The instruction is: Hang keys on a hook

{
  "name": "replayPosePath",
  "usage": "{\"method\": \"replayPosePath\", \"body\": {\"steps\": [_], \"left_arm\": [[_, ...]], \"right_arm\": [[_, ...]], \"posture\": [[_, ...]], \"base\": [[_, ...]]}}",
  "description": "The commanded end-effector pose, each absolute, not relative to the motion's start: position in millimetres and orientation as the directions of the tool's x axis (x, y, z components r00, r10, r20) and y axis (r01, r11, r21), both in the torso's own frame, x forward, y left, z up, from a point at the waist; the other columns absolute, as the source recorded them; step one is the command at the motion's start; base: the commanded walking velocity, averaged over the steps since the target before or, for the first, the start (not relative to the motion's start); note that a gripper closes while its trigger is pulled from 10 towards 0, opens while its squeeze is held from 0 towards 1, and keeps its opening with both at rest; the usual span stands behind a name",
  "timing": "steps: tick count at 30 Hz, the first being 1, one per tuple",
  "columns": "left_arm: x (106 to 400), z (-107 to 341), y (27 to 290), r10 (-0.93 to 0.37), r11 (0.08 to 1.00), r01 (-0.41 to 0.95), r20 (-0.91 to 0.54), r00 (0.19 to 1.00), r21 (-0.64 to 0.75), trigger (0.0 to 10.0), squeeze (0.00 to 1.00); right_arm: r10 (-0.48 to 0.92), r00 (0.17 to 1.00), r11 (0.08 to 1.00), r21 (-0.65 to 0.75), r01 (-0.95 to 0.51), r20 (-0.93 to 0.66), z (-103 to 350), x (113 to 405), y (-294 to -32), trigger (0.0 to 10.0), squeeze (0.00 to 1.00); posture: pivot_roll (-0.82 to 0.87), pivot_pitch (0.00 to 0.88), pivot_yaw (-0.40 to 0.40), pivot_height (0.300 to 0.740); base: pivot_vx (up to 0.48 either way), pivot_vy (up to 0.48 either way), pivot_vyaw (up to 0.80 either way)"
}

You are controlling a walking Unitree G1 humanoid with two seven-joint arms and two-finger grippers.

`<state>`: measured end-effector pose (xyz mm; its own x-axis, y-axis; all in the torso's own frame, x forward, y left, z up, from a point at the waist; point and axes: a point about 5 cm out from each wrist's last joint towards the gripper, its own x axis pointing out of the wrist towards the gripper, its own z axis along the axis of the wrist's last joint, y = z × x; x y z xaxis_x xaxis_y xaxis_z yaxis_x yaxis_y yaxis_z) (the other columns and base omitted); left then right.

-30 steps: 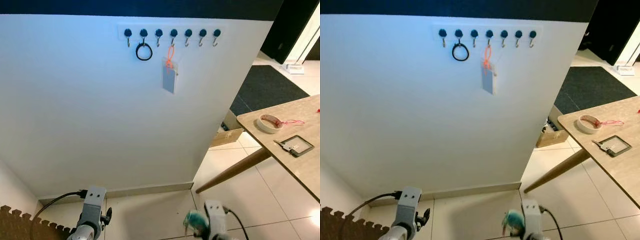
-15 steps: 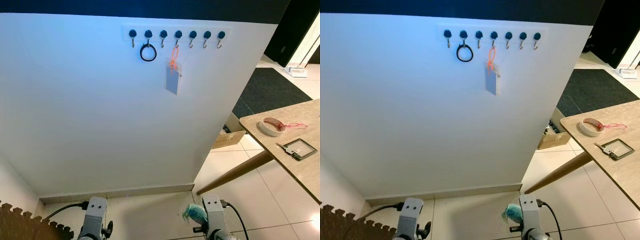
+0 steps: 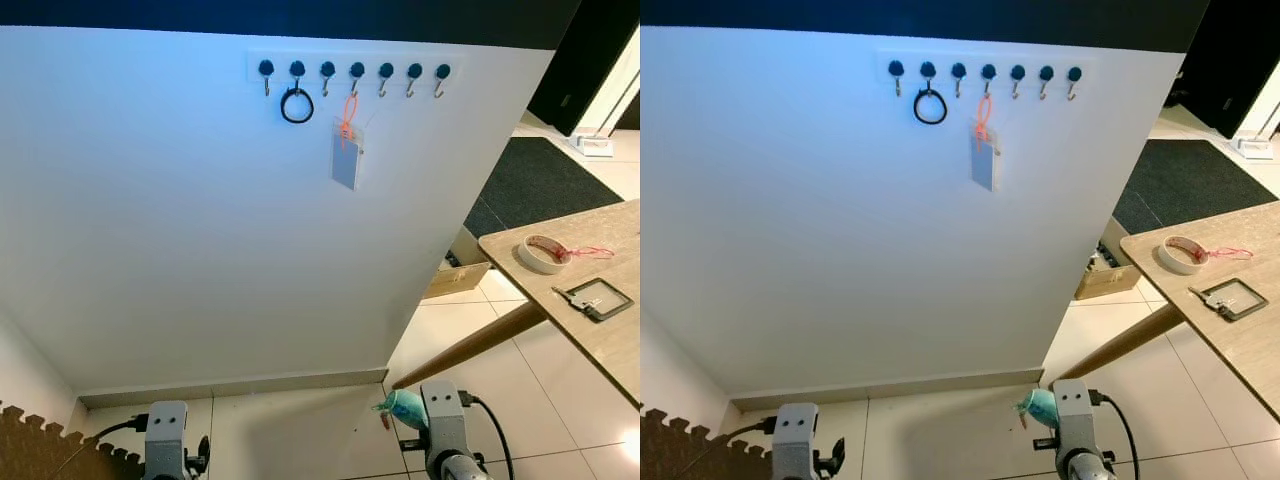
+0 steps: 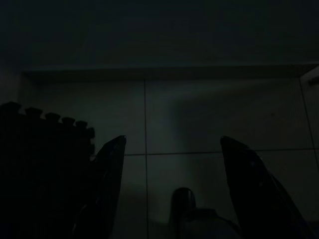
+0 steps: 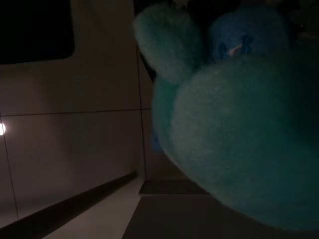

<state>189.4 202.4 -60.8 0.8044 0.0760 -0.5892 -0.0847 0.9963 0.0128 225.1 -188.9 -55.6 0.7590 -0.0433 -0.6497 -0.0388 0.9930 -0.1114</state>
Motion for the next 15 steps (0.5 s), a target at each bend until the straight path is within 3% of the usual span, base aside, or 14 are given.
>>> {"method": "replayPosePath", "body": {"steps": [1, 15], "left_arm": [[187.3, -63.3, 195.3, 0.071, 0.996, -0.088, -0.593, 0.802, 0.0, 10.0, 0.0], [189.0, -62.5, 190.0, 0.048, 0.997, -0.078, -0.567, 0.822, -0.029, 10.0, 0.0]], "right_arm": [[-0.04, 0.756, 0.992, -0.118, -0.049, -0.653, -57.4, 220.9, -192.1, 10.0, 0.0], [0.007, 0.746, 0.989, -0.103, -0.101, -0.666, -61.6, 215.8, -183.6, 10.0, 0.0]], "posture": [[0.04, 0.062, -0.056, 0.74], [0.04, 0.072, -0.058, 0.74]], "base": [[0.0, 0.0, 0.0], [0.0, 0.0, 0.0]]}}
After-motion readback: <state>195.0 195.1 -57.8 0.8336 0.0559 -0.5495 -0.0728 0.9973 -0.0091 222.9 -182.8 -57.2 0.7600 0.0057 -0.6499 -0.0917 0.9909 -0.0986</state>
